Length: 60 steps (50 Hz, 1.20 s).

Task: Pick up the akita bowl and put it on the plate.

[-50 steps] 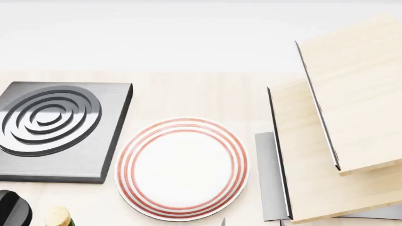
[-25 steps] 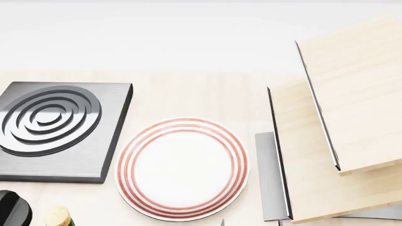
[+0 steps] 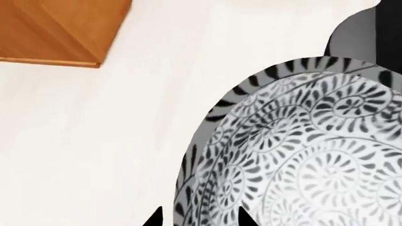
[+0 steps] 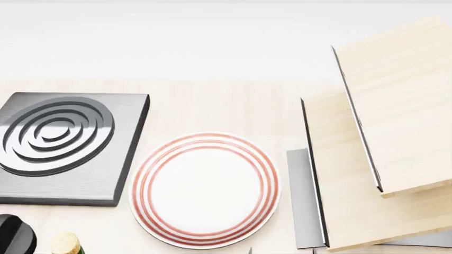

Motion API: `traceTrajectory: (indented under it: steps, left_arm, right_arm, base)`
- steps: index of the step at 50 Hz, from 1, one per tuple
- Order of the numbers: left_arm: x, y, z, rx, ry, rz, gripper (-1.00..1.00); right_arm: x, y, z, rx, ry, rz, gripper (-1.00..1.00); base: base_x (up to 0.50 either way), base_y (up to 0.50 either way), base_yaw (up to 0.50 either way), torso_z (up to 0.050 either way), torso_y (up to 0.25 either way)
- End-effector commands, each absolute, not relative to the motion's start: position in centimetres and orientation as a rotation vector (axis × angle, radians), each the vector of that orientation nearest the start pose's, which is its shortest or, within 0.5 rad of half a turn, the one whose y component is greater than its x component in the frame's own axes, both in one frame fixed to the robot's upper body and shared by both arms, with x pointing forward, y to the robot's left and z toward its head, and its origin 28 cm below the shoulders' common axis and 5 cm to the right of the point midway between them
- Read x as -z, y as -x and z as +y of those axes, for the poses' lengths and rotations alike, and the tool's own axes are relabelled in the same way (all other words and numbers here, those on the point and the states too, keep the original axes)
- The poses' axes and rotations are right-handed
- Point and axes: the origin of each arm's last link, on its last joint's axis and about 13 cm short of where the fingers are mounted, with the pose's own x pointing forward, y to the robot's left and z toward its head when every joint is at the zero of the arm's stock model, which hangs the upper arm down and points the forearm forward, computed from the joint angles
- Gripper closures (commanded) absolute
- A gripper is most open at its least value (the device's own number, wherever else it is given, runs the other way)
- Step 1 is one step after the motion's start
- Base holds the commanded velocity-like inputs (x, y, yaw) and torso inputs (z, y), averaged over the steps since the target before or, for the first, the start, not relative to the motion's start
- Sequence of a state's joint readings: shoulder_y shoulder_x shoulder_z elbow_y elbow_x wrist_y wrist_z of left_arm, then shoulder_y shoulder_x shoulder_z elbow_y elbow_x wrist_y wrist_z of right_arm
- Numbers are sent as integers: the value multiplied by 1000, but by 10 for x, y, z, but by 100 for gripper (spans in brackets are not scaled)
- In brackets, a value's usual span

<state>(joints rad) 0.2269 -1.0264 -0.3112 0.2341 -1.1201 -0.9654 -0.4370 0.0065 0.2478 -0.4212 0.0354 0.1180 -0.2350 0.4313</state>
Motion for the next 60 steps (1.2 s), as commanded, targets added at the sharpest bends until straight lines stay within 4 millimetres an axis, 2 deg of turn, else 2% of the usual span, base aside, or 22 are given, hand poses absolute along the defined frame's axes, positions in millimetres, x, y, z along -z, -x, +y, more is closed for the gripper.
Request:
traceTrajectory:
  steps: [1, 6, 9, 10, 12, 15, 16, 28, 42, 60]
  left_arm:
    - [-105, -146, 406, -410, -149, 699, 100]
    - [-120, -146, 406, -425, -175, 546, 100]
    - [-130, -144, 404, -434, -103, 519, 100]
    - [-136, -144, 403, -456, -193, 443, 100]
    - [-146, -145, 403, -482, -145, 387, 100]
    - [-160, -142, 401, -514, -155, 313, 100]
    - [-164, -141, 399, -508, -212, 282, 100]
    - [-180, -135, 395, -506, -188, 239, 100]
    - [-200, -138, 393, -530, -157, 137, 100]
    - [-230, -160, 395, -525, -113, 25, 100]
  right_arm:
    - [-9, -196, -74, 9, 59, -142, -100]
    - [-10, -196, -74, 10, 59, -141, -100]
    - [-9, -196, -74, 12, 59, -140, -100]
    - [-9, -196, -74, 10, 61, -141, -100]
    - [-9, -196, -74, 10, 58, -140, -100]
    - [-9, -196, -74, 11, 59, -142, -100]
    - [-9, -196, -74, 10, 58, -142, -100]
    - [-9, -197, -74, 11, 61, -141, -100]
    - [-8, -196, -74, 10, 55, -144, -100]
    - [-7, -197, -73, 3, 59, -136, -100]
  base:
    - [21, 0, -12, -10, 0]
    - [6, 0, -10, -2, 0]
    - [0, 0, -3, -3, 0]
    - [0, 0, 0, 0, 0]
    - [0, 0, 0, 0, 0]
    - [0, 0, 0, 0, 0]
    - [0, 0, 0, 0, 0]
    - [0, 0, 0, 0, 0]
    - [0, 0, 0, 0, 0]
    - [0, 0, 0, 0, 0]
